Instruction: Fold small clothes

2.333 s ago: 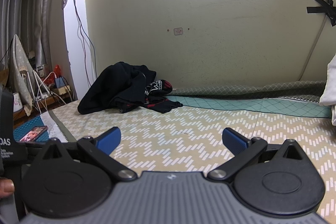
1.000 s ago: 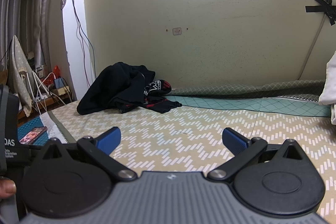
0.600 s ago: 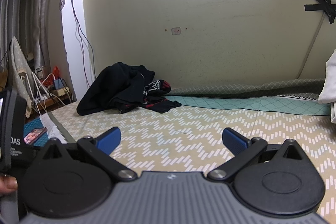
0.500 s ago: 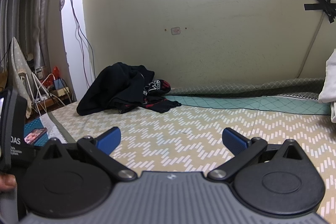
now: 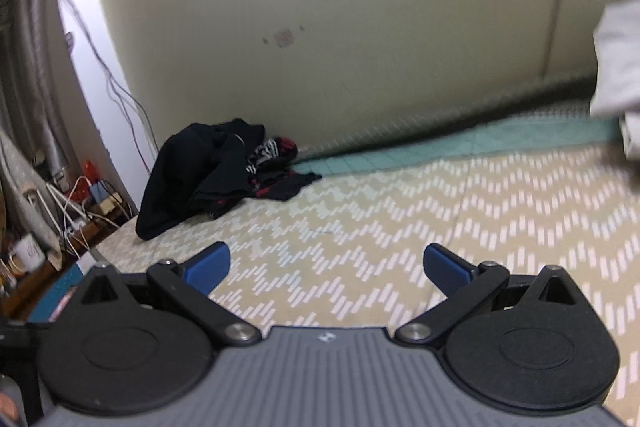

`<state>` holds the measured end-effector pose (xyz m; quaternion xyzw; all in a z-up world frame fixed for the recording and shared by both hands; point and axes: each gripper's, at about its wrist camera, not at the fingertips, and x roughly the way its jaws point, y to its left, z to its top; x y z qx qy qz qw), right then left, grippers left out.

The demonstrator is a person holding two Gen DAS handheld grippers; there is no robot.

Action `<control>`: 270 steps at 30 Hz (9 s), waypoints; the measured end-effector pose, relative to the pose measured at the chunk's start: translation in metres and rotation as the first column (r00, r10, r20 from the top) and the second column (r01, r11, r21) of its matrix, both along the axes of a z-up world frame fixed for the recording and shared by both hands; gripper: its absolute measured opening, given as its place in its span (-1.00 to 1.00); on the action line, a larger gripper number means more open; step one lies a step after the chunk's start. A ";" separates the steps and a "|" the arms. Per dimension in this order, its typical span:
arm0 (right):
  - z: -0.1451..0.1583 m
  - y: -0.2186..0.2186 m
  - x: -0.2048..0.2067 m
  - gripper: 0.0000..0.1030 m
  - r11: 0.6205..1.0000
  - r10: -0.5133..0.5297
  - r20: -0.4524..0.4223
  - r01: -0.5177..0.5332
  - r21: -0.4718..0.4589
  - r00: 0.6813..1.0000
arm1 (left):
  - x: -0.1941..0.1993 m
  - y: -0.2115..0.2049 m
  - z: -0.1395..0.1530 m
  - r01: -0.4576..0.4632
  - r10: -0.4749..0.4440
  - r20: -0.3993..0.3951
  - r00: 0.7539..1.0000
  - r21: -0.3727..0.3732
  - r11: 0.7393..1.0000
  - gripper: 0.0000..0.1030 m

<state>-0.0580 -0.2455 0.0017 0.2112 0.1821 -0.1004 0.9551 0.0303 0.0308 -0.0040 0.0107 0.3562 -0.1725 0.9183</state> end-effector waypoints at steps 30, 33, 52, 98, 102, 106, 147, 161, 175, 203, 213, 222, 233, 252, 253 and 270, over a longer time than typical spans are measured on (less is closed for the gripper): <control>0.036 0.064 0.318 -0.79 0.967 0.237 -0.145 -0.219 0.132 0.960 | 0.107 0.057 0.000 -0.071 0.086 0.069 0.994 -0.199 0.978 1.00; 0.069 0.055 0.273 -0.86 0.945 0.257 -0.013 -0.248 0.215 0.966 | 0.109 0.060 0.000 -0.080 0.093 0.051 0.994 -0.213 0.974 1.00; 0.123 0.031 -0.137 -0.89 0.951 0.307 0.230 -0.304 -0.050 0.923 | 0.069 0.067 0.025 0.107 -0.040 0.204 0.978 -0.327 0.939 1.00; 0.007 -0.076 -0.111 0.76 0.968 0.068 0.045 -0.077 0.241 0.997 | 0.133 0.070 0.064 0.337 -0.346 0.002 0.938 -0.220 0.915 0.52; -0.002 -0.072 -0.103 0.76 0.980 0.067 -0.013 -0.064 0.190 0.998 | 0.182 -0.018 0.048 0.369 -0.372 -0.061 0.926 -0.062 0.928 0.67; -0.008 -0.057 -0.094 0.76 0.987 0.091 -0.058 -0.082 0.139 0.994 | 0.205 -0.095 0.028 0.404 -0.396 -0.102 0.913 0.075 0.912 0.76; 0.006 -0.044 0.066 -0.98 0.978 0.157 -0.268 -0.188 -0.094 0.950 | 0.182 -0.111 -0.002 0.301 -0.424 0.112 0.899 0.544 0.783 -0.77; 0.106 -0.085 -0.173 0.03 0.830 -0.517 0.198 0.544 -0.121 0.833 | 0.178 -0.056 0.075 0.434 -0.461 0.111 0.881 0.201 0.878 0.60; 0.035 -0.064 -0.066 0.27 0.999 -0.047 -0.211 0.040 -0.035 0.976 | 0.103 -0.103 0.000 0.728 -0.753 -0.091 0.651 0.356 0.586 -0.17; 0.023 -0.083 -0.057 0.31 0.998 0.051 -0.038 -0.050 0.022 0.998 | 0.129 0.010 0.047 0.456 -0.463 0.052 0.885 0.111 0.883 0.27; 0.010 -0.004 -0.160 0.65 0.971 0.209 0.015 -0.209 0.115 0.978 | 0.048 0.105 0.056 0.489 -0.488 0.095 0.868 0.017 0.872 0.93; -0.002 0.041 -0.133 0.24 0.950 0.303 -0.141 -0.310 -0.031 0.943 | 0.039 0.092 0.010 0.532 -0.532 -0.015 0.847 0.020 0.846 0.80; 0.066 0.028 -0.163 -0.98 0.904 0.328 0.183 -0.364 0.223 0.927 | 0.000 0.130 0.105 0.620 -0.620 0.087 0.780 -0.248 0.745 -0.74; 0.011 0.030 -0.212 0.33 0.990 0.125 -0.057 -0.121 0.077 0.991 | 0.009 0.135 0.009 0.455 -0.492 -0.202 0.846 -0.204 0.867 0.54; 0.007 0.028 -0.208 0.33 0.990 0.121 -0.061 -0.116 0.085 0.991 | 0.002 0.129 0.007 0.481 -0.518 -0.210 0.829 -0.205 0.852 0.54; 0.017 0.059 -0.230 -0.25 0.913 0.406 -0.081 -0.400 0.078 0.910 | -0.010 0.158 0.040 0.440 -0.441 -0.101 0.892 -0.027 0.897 -0.69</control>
